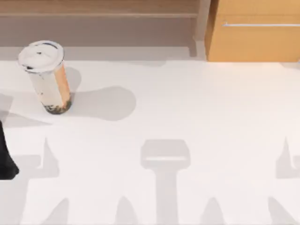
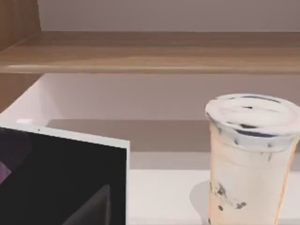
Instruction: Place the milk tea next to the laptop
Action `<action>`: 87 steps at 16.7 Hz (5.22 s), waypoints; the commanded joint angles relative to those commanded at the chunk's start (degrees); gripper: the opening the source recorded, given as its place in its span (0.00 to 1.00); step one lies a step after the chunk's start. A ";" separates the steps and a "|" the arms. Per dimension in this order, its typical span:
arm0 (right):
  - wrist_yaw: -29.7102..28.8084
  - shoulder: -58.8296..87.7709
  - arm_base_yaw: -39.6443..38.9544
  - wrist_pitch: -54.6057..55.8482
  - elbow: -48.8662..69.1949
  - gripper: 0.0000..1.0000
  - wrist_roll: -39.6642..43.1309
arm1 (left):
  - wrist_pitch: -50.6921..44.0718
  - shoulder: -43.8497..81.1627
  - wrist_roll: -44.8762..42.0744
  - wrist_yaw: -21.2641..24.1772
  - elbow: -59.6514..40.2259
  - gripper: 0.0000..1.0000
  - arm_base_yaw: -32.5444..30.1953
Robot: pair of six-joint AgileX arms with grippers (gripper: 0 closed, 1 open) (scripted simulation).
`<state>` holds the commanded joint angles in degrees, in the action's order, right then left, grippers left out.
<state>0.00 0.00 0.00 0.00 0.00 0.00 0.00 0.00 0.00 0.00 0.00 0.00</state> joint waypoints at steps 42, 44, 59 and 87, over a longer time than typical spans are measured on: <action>0.00 0.00 0.00 0.00 0.00 1.00 0.00 | 71.89 106.87 2.03 -10.40 -23.58 1.00 -13.24; 0.00 0.00 0.00 0.00 0.00 1.00 0.00 | 71.32 110.45 1.86 -9.53 -27.81 1.00 -12.43; 0.00 0.00 0.00 0.00 0.00 1.00 0.00 | 70.87 113.11 1.75 -8.88 -30.83 0.32 -11.80; 0.00 0.00 0.00 0.00 0.00 1.00 0.00 | 69.50 106.98 1.48 -8.41 -32.33 0.00 -11.92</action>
<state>0.00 0.00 0.00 0.00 0.00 0.00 69.50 106.98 1.48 -8.41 -32.33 -11.92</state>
